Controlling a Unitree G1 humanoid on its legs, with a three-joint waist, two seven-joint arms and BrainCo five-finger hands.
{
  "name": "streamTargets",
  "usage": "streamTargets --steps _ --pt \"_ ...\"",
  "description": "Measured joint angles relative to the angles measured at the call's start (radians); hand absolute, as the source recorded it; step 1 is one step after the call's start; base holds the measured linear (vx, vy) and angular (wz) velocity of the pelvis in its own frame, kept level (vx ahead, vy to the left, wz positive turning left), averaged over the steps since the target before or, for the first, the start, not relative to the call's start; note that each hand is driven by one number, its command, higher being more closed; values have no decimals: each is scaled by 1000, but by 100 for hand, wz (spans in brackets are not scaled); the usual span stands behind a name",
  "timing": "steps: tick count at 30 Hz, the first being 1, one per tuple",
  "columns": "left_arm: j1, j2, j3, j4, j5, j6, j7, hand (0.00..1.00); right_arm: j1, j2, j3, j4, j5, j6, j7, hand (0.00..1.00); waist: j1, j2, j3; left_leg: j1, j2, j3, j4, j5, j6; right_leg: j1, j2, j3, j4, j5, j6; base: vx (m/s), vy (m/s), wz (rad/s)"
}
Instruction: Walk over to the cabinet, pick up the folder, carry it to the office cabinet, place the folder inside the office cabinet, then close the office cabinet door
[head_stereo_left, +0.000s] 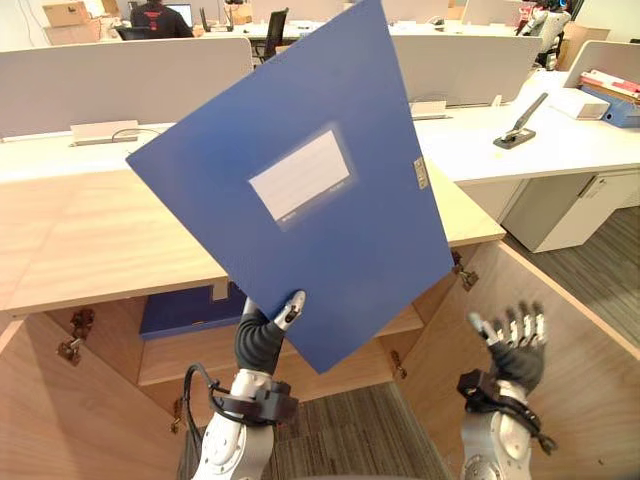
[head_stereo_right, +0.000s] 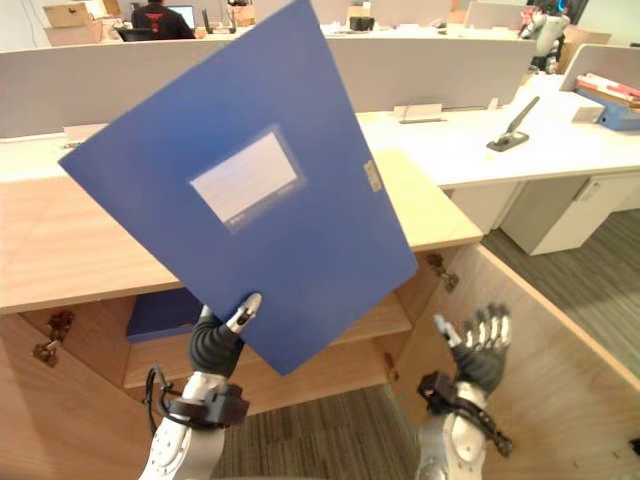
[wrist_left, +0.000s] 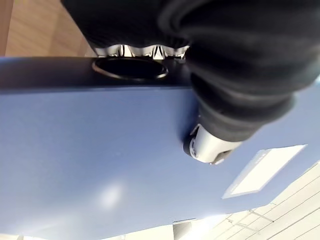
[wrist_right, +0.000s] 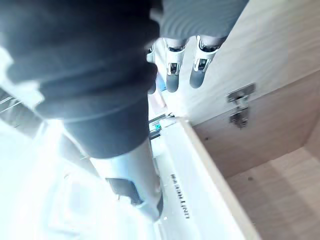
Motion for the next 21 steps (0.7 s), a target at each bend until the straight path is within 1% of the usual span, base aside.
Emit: streamTargets --steps 3,6,7,10,12,13,16,18,19,21 --pt "0 0 0 0 31 0 1 100 -5 -2 16 -19 7 -3 6 0 4 1 0 -1 -1 0 5 -5 1 1 -1 0 0 1 2 0 0 0" --pt "4 -2 3 0 51 0 -1 100 -13 -5 38 -19 47 -3 43 0 6 3 1 -3 -1 0 11 -14 -2 1 -3 1 0 1 2 -23 8 -1" --pt "8 -4 6 0 62 0 -5 100 -25 -7 48 -19 62 -3 67 0 5 4 2 -4 -2 -1 11 -16 -4 0 -3 1 -1 1 2 0 0 0" --pt "17 -6 21 0 71 2 -21 100 -71 -14 53 -17 126 -3 112 0 5 5 3 -11 -5 -4 14 -16 -4 -4 -5 1 -1 1 2 -23 9 1" --pt "18 -7 48 0 78 8 -25 100 -126 -18 52 6 199 -2 156 0 4 5 5 -21 -6 -7 23 -12 2 -10 -6 0 -1 2 4 0 0 0" --pt "18 -7 57 0 78 10 -26 100 -137 -21 52 13 209 -2 162 0 5 6 6 -23 -6 -8 27 -13 3 -9 -7 0 -1 2 4 0 0 0" --pt "18 -7 100 0 96 12 -27 100 -182 -52 51 42 267 3 205 0 6 10 11 -28 -9 -16 33 -14 5 -8 -10 -2 -1 2 4 -14 15 7" --pt "18 -8 118 0 98 13 -35 100 -224 -94 49 52 320 8 233 0 6 12 16 -37 -11 -24 39 -15 6 -11 -13 -5 -1 3 6 -22 21 9" --pt "18 -8 120 0 98 13 -37 100 -237 -104 49 58 324 9 241 0 6 12 19 -37 -11 -26 40 -15 6 -10 -13 -5 0 3 6 -24 19 5" --pt "18 -6 128 0 99 18 -49 100 -298 -152 52 85 341 19 264 0 5 12 25 -37 -13 -29 44 -16 7 -8 -15 -6 1 3 6 -32 18 2"
